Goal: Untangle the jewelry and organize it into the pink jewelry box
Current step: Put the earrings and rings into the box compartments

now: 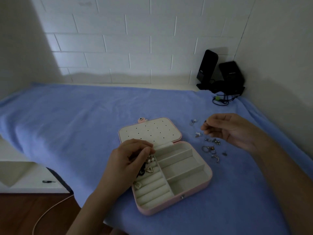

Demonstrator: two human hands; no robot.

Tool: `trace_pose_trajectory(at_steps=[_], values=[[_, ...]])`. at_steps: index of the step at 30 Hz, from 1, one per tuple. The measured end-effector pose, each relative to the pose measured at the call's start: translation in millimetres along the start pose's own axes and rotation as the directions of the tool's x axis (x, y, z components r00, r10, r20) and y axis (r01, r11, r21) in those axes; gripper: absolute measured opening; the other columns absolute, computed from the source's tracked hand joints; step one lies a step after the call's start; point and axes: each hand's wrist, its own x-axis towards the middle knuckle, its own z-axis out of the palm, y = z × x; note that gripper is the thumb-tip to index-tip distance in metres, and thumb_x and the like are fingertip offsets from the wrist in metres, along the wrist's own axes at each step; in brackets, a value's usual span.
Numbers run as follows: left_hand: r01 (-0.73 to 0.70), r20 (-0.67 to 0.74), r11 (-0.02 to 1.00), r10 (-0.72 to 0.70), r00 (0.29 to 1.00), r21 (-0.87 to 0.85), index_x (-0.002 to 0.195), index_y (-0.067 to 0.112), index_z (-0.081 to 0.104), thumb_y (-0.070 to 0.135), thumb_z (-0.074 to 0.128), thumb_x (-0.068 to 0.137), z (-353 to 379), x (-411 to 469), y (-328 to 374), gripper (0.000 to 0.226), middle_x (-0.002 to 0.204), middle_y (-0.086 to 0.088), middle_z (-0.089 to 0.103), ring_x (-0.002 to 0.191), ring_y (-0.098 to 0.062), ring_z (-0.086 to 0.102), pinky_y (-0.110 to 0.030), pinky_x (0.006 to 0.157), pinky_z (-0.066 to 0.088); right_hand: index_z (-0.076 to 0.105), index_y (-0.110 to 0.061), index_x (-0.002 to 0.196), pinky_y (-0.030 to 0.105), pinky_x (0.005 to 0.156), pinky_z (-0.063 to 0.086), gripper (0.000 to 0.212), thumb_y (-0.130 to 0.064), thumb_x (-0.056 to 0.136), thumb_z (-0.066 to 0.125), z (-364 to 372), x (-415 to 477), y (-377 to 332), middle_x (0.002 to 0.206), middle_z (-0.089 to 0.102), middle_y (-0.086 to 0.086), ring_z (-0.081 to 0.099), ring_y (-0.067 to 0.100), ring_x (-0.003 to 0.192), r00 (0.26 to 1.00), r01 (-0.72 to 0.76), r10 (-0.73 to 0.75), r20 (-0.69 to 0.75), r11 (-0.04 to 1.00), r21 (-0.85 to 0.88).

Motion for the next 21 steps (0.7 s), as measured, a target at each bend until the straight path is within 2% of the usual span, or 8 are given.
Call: trace_pose_trajectory(at_steps=[2, 6, 12, 14, 17, 19, 21], values=[[0.003, -0.003, 1.0, -0.003, 1.0, -0.01, 0.084, 0.033, 0.071, 0.047, 0.046, 0.083, 0, 0, 0, 0.029, 0.099, 0.023, 0.066, 0.097, 0.002, 0.061, -0.011, 0.081, 0.046, 0.073, -0.01, 0.07, 0.017, 0.063, 0.054, 0.018, -0.027, 0.064, 0.07, 3, 1, 1, 0.079, 0.071, 0.008, 0.068, 0.014, 0.073, 1.0, 0.014, -0.014, -0.003, 0.998, -0.057], [0.016, 0.0, 1.0, -0.016, 1.0, -0.019, 0.084, 0.032, 0.072, 0.047, 0.046, 0.083, 0, -1, 2, 0.029, 0.099, 0.022, 0.066, 0.097, 0.001, 0.061, -0.011, 0.08, 0.046, 0.067, -0.001, 0.079, 0.019, 0.067, 0.053, 0.01, -0.011, 0.083, 0.065, 16, -1, 0, 0.072, 0.065, 0.006, 0.065, 0.014, 0.071, 0.996, 0.08, -0.092, -0.013, 0.922, -0.379], [0.034, -0.002, 0.996, -0.034, 0.999, -0.079, 0.083, 0.025, 0.073, 0.03, 0.054, 0.087, -3, -3, 6, 0.02, 0.094, 0.016, 0.068, 0.093, -0.003, 0.063, -0.013, 0.076, 0.048, 0.067, -0.008, 0.078, 0.025, 0.063, 0.056, 0.004, -0.009, 0.082, 0.068, 56, -12, -19, 0.072, 0.069, 0.012, 0.068, 0.023, 0.067, 0.98, 0.192, -0.135, 0.145, 0.834, -0.517], [0.034, -0.015, 0.996, -0.035, 0.999, -0.087, 0.083, 0.025, 0.073, 0.033, 0.055, 0.087, -5, -6, 7, 0.02, 0.095, 0.016, 0.068, 0.093, -0.002, 0.063, -0.013, 0.075, 0.048, 0.066, -0.01, 0.078, 0.024, 0.062, 0.055, 0.005, -0.01, 0.083, 0.069, 73, -18, -24, 0.071, 0.069, 0.007, 0.067, 0.02, 0.064, 0.968, 0.227, -0.124, 0.217, 0.798, -0.558], [0.018, -0.015, 0.996, -0.02, 1.0, -0.089, 0.084, 0.027, 0.073, 0.043, 0.051, 0.083, -10, -14, 7, 0.027, 0.099, 0.018, 0.067, 0.096, -0.002, 0.061, -0.015, 0.077, 0.049, 0.058, -0.017, 0.074, 0.016, 0.056, 0.045, 0.014, -0.011, 0.084, 0.065, 96, -28, -29, 0.066, 0.06, -0.008, 0.053, 0.006, 0.055, 0.933, 0.338, -0.136, 0.332, 0.642, -0.689], [0.006, 0.002, 0.997, -0.006, 1.0, -0.08, 0.085, 0.029, 0.072, 0.045, 0.052, 0.082, -14, -19, 7, 0.026, 0.101, 0.019, 0.066, 0.099, -0.001, 0.06, -0.015, 0.08, 0.048, 0.051, -0.016, 0.073, 0.017, 0.055, 0.038, 0.015, -0.01, 0.084, 0.059, 109, -33, -29, 0.065, 0.051, -0.007, 0.043, 0.005, 0.057, 0.907, 0.405, -0.133, 0.4, 0.541, -0.738], [-0.01, 0.031, 0.998, 0.013, 0.999, -0.07, 0.087, 0.03, 0.072, 0.045, 0.054, 0.081, -17, -23, 9, 0.024, 0.103, 0.018, 0.065, 0.102, -0.002, 0.059, -0.014, 0.082, 0.047, 0.047, -0.015, 0.073, 0.02, 0.055, 0.034, 0.015, -0.01, 0.084, 0.055, 117, -35, -26, 0.064, 0.046, -0.006, 0.038, 0.005, 0.057, 0.899, 0.414, -0.087, 0.429, 0.487, -0.769]])
